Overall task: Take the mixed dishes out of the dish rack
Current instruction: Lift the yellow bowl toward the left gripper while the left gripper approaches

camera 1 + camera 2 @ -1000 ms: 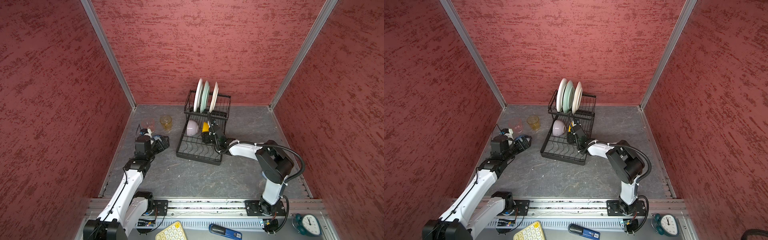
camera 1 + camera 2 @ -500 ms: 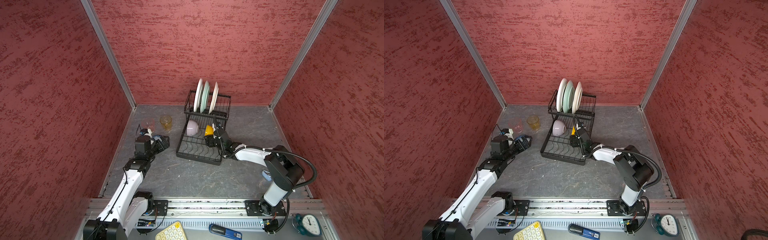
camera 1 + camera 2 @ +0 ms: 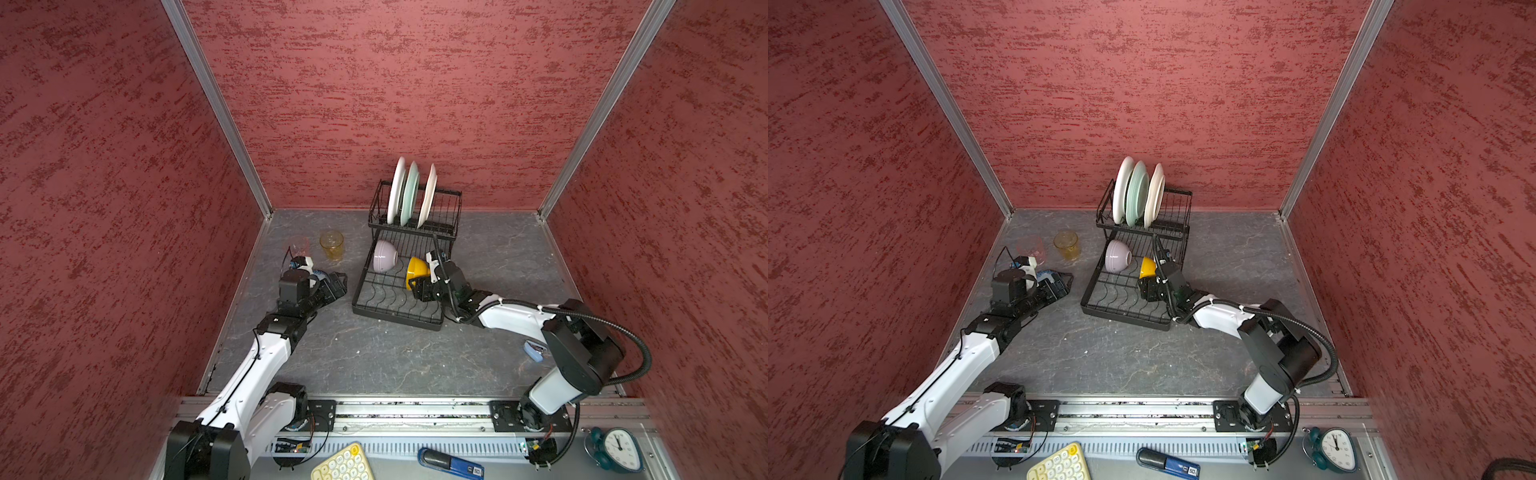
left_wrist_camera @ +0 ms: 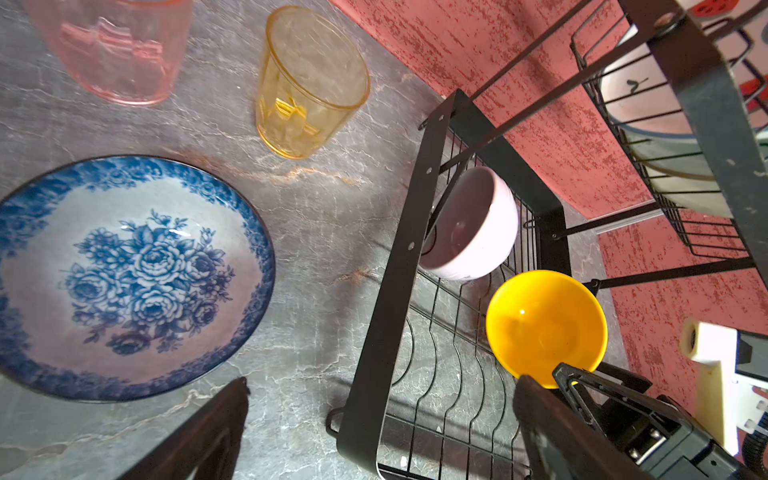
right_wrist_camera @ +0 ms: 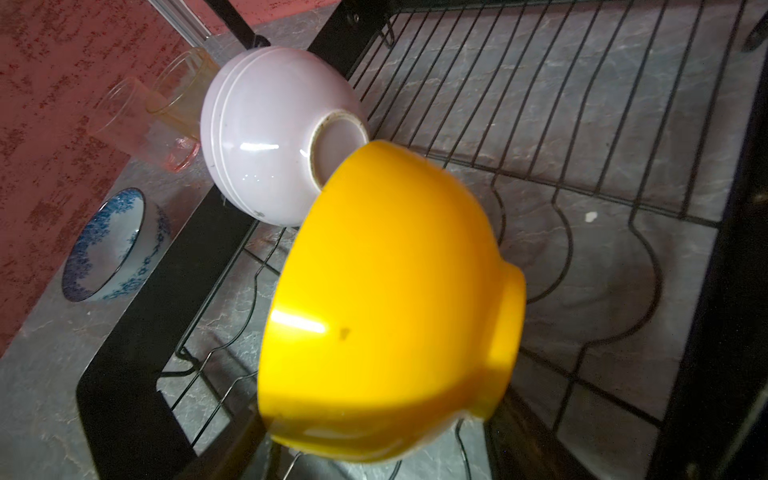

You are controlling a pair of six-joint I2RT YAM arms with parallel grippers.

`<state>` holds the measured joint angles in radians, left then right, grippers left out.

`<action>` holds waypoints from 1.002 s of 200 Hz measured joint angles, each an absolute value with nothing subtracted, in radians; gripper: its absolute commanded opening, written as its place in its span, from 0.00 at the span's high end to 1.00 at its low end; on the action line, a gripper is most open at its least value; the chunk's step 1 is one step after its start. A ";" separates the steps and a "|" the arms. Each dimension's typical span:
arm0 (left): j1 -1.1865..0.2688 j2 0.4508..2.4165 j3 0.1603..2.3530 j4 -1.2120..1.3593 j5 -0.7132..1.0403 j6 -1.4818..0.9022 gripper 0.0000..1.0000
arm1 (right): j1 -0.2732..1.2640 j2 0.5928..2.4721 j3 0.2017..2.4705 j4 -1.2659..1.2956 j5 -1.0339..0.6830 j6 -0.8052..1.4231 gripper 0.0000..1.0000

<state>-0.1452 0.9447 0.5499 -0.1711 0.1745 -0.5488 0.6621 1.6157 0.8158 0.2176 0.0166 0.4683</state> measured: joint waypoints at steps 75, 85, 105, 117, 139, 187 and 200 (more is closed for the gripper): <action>-0.197 0.944 0.558 -0.176 0.147 -0.553 0.00 | 0.661 1.568 0.799 0.253 -0.113 0.509 0.36; -0.206 0.944 0.562 -0.179 0.142 -0.553 0.00 | 0.661 1.562 0.793 0.264 -0.130 0.517 0.36; -0.231 0.944 0.570 -0.186 0.126 -0.553 0.00 | 0.661 1.543 0.774 0.285 -0.158 0.532 0.36; -0.247 0.944 0.575 -0.191 0.120 -0.554 0.00 | 0.661 1.532 0.762 0.295 -0.175 0.545 0.36; -0.274 0.950 0.593 -0.206 0.113 -0.557 0.01 | 0.661 1.508 0.737 0.326 -0.211 0.570 0.36; -0.336 1.014 0.624 -0.210 0.105 -0.571 0.00 | 0.661 1.473 0.729 0.372 -0.274 0.613 0.36; -0.350 1.031 0.626 -0.210 0.105 -0.572 0.00 | 0.661 1.459 0.729 0.382 -0.288 0.622 0.36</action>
<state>-0.3496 1.0306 0.6258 -0.2100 0.1051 -0.5716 0.6609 1.4590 0.7292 0.3824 -0.2882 0.6220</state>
